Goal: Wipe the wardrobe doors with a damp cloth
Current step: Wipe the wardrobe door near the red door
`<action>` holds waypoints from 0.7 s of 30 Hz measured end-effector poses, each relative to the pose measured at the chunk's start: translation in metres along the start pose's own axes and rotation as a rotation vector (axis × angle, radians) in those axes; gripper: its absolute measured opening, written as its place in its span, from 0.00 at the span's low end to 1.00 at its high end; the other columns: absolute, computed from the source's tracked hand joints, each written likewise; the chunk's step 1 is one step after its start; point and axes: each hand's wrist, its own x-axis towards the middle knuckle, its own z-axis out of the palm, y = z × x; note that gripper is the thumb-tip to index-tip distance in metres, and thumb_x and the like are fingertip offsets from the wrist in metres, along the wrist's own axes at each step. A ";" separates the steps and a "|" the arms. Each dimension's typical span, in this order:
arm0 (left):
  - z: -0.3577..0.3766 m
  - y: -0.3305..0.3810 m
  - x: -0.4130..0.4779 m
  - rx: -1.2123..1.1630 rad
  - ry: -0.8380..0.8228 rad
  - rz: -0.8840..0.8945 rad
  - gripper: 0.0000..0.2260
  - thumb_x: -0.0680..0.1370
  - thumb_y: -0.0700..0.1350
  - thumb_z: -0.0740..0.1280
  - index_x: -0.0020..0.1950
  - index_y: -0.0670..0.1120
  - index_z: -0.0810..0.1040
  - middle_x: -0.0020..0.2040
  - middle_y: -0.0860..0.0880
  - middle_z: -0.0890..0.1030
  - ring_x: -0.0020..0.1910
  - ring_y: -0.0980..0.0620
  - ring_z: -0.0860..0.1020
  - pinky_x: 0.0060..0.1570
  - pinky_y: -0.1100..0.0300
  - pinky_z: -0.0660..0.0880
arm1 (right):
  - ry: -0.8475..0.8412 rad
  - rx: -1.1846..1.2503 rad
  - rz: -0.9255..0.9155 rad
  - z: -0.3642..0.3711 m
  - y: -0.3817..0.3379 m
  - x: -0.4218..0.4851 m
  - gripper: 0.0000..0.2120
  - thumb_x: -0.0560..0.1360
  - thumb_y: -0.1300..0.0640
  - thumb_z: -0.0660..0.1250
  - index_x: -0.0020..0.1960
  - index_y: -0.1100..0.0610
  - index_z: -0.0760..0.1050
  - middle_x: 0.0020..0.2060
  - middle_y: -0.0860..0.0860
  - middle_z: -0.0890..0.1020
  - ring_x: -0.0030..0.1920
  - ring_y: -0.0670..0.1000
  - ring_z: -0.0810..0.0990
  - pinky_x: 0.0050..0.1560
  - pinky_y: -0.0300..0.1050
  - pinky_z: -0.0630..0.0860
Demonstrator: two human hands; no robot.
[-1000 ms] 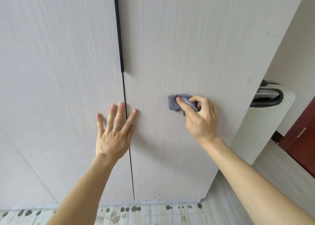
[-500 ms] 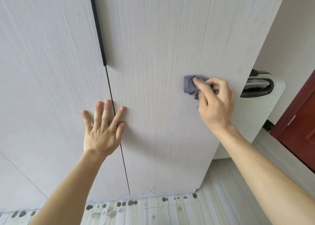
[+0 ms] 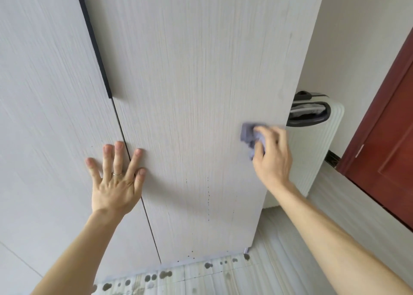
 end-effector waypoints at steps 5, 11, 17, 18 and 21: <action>0.004 0.003 -0.003 -0.018 -0.041 -0.039 0.27 0.84 0.60 0.44 0.83 0.57 0.43 0.83 0.48 0.38 0.81 0.44 0.37 0.73 0.38 0.30 | 0.174 0.023 0.046 -0.002 -0.001 0.036 0.14 0.74 0.66 0.64 0.58 0.56 0.78 0.57 0.54 0.75 0.53 0.49 0.75 0.43 0.36 0.66; 0.002 0.003 -0.003 -0.016 -0.097 -0.062 0.27 0.84 0.61 0.42 0.83 0.57 0.43 0.82 0.48 0.37 0.81 0.43 0.37 0.73 0.32 0.35 | -0.217 -0.105 0.038 0.016 0.039 -0.091 0.22 0.70 0.69 0.70 0.55 0.47 0.70 0.54 0.48 0.68 0.40 0.55 0.77 0.30 0.43 0.68; 0.000 0.005 -0.003 -0.049 -0.051 -0.051 0.28 0.84 0.60 0.45 0.83 0.57 0.43 0.82 0.49 0.37 0.81 0.44 0.37 0.73 0.34 0.32 | -0.261 0.002 0.164 0.001 0.037 -0.065 0.15 0.74 0.67 0.66 0.53 0.49 0.75 0.54 0.46 0.69 0.45 0.52 0.77 0.37 0.45 0.71; 0.001 0.007 -0.002 -0.050 -0.037 -0.056 0.29 0.83 0.59 0.48 0.83 0.57 0.43 0.82 0.50 0.36 0.81 0.44 0.37 0.73 0.32 0.35 | -0.169 0.058 0.211 -0.003 0.029 -0.045 0.14 0.75 0.66 0.66 0.55 0.51 0.76 0.56 0.46 0.70 0.48 0.49 0.77 0.41 0.42 0.70; 0.003 0.009 -0.001 -0.053 -0.029 -0.064 0.31 0.82 0.56 0.51 0.83 0.57 0.43 0.82 0.50 0.36 0.81 0.44 0.37 0.73 0.32 0.34 | 0.044 0.170 0.284 -0.009 0.007 0.004 0.14 0.76 0.65 0.64 0.58 0.53 0.77 0.59 0.49 0.72 0.50 0.38 0.72 0.46 0.32 0.65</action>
